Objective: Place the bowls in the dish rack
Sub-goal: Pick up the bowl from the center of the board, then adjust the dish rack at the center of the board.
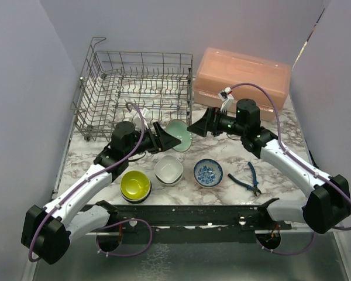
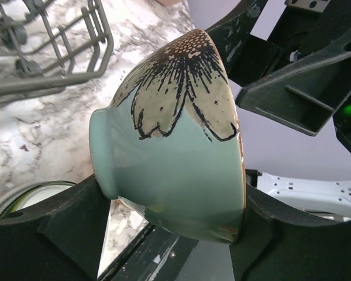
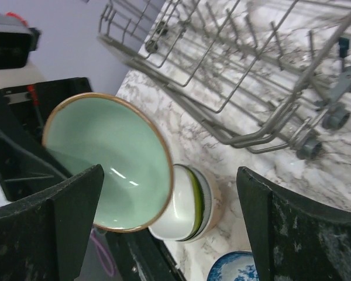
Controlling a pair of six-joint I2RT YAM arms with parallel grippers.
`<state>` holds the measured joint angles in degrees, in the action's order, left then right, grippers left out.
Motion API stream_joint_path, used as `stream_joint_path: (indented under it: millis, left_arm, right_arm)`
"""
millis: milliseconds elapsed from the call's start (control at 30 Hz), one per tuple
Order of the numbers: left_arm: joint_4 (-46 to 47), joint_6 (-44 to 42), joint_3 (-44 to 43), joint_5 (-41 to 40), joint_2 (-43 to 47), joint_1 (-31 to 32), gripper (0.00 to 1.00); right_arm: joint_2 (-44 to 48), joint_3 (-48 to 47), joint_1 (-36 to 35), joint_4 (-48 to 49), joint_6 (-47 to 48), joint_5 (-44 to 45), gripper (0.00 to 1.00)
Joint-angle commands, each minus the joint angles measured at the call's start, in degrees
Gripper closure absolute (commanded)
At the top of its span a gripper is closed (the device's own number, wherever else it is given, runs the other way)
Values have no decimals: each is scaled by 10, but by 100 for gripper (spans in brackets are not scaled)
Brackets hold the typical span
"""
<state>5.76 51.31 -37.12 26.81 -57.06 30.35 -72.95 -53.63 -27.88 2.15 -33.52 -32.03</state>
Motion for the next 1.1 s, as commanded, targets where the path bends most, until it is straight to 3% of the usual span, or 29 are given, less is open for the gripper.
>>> stream_joint_path:
  millis: [0, 300, 500, 567, 633, 833, 933, 1067]
  left_arm:
    - [-63, -71, -86, -59, 20, -9, 100]
    - [-207, -163, -201, -166, 33, -19, 100]
    - [-254, -191, -233, -207, 46, -19, 100]
    - [-258, -189, -229, -209, 49, -19, 100]
    - [-259, -186, -223, -205, 51, -19, 100]
    - [-260, -186, -213, -202, 49, -19, 100]
    - [-259, -188, -212, -200, 44, -19, 100]
    - [-259, -191, -211, -197, 38, -19, 100]
  right_arm:
    - [15, -21, 23, -20, 6, 80, 0]
    - [-105, -95, 54, -58, 31, 50, 7]
    - [-198, -156, 54, -82, 48, 4, 23]
    - [-217, -165, 54, -86, 48, -1, 35]
    - [-227, -165, 53, -82, 46, -12, 44]
    - [-241, -152, 42, -73, 45, -37, 53]
    - [-240, -142, 35, -67, 44, -46, 67]
    - [-235, -129, 22, -66, 42, -60, 75]
